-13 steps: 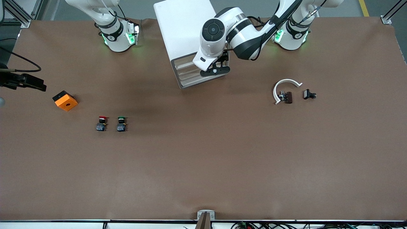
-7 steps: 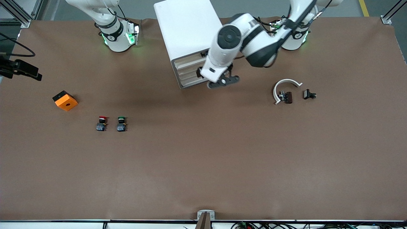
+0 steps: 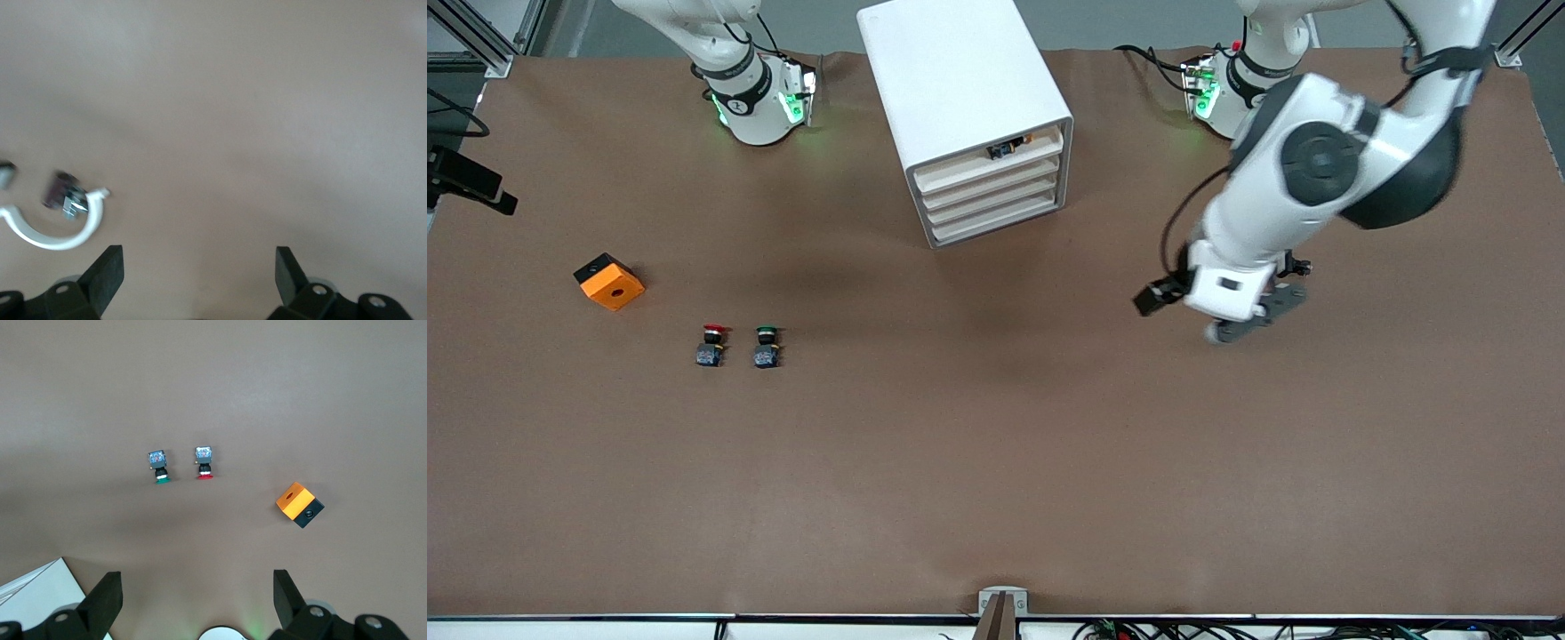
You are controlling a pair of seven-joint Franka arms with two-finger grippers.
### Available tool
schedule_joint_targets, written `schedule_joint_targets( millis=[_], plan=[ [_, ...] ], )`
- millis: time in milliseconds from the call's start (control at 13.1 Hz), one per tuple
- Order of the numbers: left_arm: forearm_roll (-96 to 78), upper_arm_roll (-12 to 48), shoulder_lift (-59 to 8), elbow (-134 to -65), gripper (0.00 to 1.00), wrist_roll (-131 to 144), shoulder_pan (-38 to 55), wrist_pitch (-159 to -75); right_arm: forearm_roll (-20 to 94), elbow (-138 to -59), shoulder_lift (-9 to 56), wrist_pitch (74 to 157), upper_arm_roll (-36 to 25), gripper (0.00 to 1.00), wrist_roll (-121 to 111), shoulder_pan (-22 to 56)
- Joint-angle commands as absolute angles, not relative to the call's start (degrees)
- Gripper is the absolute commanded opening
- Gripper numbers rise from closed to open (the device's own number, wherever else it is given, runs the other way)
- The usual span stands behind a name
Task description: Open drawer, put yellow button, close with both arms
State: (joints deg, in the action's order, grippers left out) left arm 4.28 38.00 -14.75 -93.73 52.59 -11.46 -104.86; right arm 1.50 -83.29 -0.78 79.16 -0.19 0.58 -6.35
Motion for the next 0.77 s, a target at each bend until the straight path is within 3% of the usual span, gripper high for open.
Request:
schedule_joint_targets(
  millis=[0, 459, 689],
  plan=[
    [5.27, 38.5, -13.01, -89.13, 1.0, 45.2, -16.15, -98.54, 1.49, -85.43, -2.9, 80.59, -1.23, 1.0, 0.17, -4.84],
    [5.54, 38.5, -7.04, -89.56, 1.0, 28.51, -27.75, -93.43, 1.49, -95.35, -10.01, 86.3, -1.58, 1.0, 0.35, -3.52],
    [5.45, 38.41, -4.31, -89.47, 1.0, 21.72, -30.14, -90.8, 1.49, -95.54, -10.28, 86.13, -1.58, 1.0, 0.44, -3.17]
  ],
)
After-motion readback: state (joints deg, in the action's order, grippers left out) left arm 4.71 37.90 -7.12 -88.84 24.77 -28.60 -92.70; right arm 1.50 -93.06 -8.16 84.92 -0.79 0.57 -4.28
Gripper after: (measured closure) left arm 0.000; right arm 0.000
